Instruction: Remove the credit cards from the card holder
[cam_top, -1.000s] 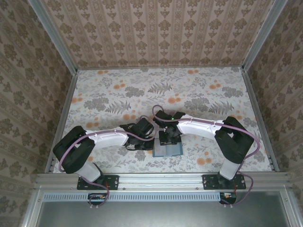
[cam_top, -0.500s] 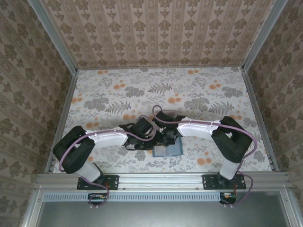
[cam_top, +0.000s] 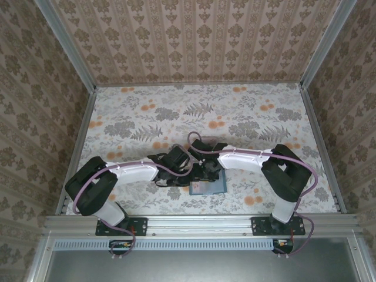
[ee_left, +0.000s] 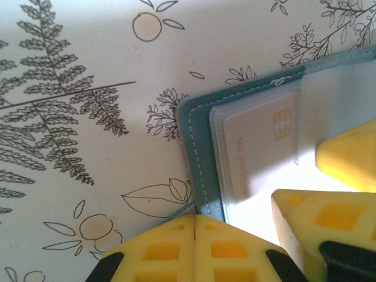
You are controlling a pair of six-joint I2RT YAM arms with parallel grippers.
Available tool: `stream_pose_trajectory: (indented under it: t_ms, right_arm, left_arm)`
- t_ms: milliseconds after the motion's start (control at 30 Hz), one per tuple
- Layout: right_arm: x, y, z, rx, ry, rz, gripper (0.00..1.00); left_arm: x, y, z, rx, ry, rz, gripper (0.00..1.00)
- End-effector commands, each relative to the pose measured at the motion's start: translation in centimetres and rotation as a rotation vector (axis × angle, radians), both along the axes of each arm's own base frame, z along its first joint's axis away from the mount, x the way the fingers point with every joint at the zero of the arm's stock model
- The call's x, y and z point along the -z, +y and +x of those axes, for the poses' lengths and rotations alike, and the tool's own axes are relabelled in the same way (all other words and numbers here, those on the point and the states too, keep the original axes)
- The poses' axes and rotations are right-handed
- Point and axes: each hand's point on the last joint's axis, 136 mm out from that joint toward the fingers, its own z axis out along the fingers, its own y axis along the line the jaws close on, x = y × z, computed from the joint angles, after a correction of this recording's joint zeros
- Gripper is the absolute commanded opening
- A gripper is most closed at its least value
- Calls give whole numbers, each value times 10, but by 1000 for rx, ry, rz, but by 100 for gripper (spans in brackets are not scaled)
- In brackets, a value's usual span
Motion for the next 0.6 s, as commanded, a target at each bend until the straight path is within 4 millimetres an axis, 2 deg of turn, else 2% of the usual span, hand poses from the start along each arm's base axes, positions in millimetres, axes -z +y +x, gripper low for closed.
stream_pose_trajectory:
  t_ms: [0, 300, 567]
  right_arm:
    - [12, -20, -12, -43, 10, -158, 46]
    - [0, -33, -8, -83, -53, -308, 50]
    - [-8, -39, -8, -88, -70, -348, 49]
  left_arm:
    - [11, 15, -6, -6, 28, 55, 0]
    - [12, 15, -6, -9, 30, 57, 0]
    - [13, 16, -6, -9, 31, 57, 0]
